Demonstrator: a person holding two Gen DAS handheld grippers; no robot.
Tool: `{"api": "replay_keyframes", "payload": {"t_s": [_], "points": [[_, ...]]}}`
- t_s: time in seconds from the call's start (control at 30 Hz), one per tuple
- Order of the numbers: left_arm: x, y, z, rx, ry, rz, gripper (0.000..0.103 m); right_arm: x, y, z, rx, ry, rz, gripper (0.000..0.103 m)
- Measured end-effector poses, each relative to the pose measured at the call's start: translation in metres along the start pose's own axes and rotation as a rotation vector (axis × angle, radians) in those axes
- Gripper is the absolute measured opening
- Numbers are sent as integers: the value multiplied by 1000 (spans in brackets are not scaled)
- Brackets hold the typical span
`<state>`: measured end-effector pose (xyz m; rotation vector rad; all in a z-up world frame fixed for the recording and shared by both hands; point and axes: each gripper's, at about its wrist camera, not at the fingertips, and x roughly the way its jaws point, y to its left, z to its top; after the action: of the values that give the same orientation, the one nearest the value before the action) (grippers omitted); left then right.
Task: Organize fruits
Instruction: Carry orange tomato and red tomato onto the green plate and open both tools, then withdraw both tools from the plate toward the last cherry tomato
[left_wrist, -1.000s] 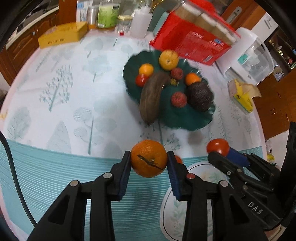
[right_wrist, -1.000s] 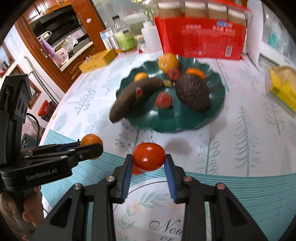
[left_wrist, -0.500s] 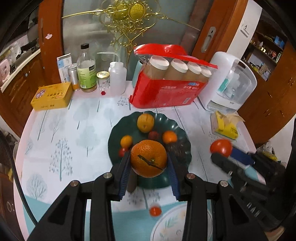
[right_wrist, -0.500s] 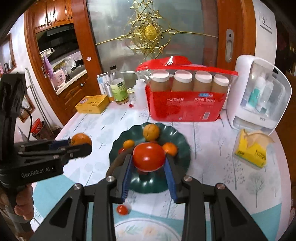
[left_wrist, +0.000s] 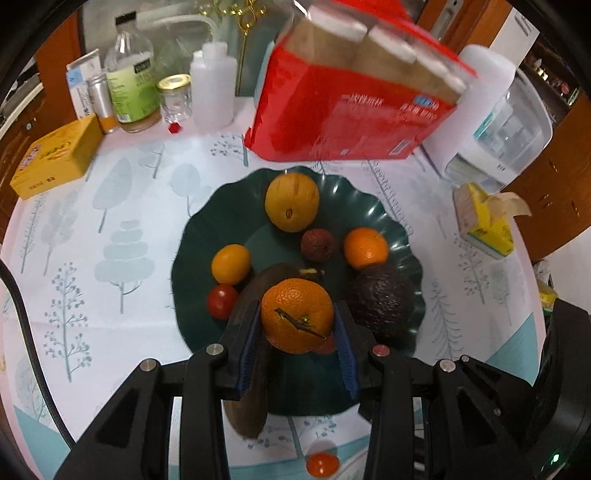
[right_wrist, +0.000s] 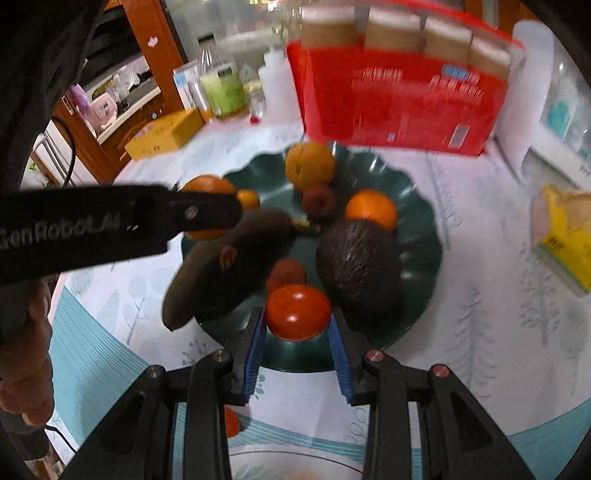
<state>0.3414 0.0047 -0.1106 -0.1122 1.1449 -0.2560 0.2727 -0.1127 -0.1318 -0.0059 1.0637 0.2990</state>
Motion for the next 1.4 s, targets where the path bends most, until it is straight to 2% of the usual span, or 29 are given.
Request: {"api": "replay_keyframes", "payload": {"t_s": [0.2,0.37,0.67,0.7,0.77,0.8,1.03,1.07,1.17,1.4], "points": [[21,-6,0,45,18,23,37,21,-2,-1,12,29,13,35],[23,-13,-1,102,5,46,43,29,-6,-3,26,49,15,35],[16,-17,-5,112,-2,41,48,21,-12,-3,46,33,34,36],[14,-17,-6,117,-6,43,51,19,-11,-4,44,29,35,36],[7,-20,-7,124,-25,45,66,15,-11,-3,40,22,34,36],[3,-20,-8,126,-38,48,67,13,-10,-4,37,19,31,36],[-24,-18,-12,118,-58,69,69,-4,-9,-10,33,-25,0,36],[-30,-17,-14,114,-67,75,72,-6,-10,-12,45,-30,1,36],[-49,-16,-21,111,-95,99,78,-14,-16,-19,85,-38,10,36],[-97,-18,-45,111,-132,101,80,-48,-15,-28,115,-81,-7,36]]}}
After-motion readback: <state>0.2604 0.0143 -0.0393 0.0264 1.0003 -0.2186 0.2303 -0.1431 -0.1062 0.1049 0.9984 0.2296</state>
